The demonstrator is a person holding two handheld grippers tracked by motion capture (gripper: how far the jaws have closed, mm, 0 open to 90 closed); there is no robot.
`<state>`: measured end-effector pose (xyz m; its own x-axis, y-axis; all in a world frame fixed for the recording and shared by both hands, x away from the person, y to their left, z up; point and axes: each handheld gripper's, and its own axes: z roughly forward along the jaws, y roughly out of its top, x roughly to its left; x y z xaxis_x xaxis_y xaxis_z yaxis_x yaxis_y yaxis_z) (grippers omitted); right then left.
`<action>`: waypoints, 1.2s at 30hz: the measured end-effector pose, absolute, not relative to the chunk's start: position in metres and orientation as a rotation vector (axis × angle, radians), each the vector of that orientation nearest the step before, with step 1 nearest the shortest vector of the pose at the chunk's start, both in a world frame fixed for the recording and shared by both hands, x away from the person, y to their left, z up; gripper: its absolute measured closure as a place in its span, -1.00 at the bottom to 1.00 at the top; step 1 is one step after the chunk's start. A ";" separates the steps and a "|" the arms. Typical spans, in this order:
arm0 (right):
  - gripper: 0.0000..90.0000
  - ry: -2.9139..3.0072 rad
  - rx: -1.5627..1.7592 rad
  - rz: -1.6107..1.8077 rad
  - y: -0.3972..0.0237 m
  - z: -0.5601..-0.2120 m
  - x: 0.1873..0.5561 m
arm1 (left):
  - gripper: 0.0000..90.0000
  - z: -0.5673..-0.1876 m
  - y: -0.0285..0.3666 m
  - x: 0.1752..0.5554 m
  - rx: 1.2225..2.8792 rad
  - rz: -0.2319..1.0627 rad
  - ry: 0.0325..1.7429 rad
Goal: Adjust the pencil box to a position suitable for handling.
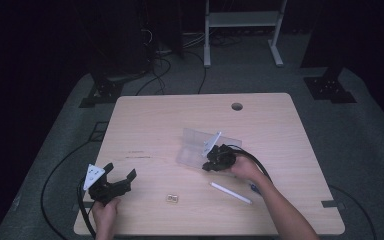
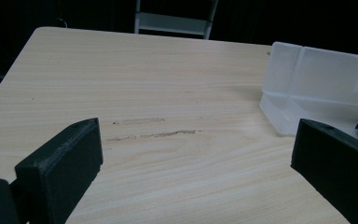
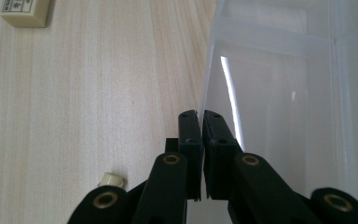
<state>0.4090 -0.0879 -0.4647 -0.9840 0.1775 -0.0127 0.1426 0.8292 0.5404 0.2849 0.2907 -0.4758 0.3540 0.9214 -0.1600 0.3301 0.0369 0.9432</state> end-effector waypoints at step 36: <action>0.06 2.850 0.546 1.158 -0.125 -0.447 0.404 | -0.98 -0.477 0.284 0.283 1.536 0.673 1.098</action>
<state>0.4037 -0.1250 -0.4468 -0.9387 0.3254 0.1136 0.3124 0.6643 0.6791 0.2827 0.2839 -0.4774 0.4140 0.9006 -0.1322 0.2914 0.0064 0.9566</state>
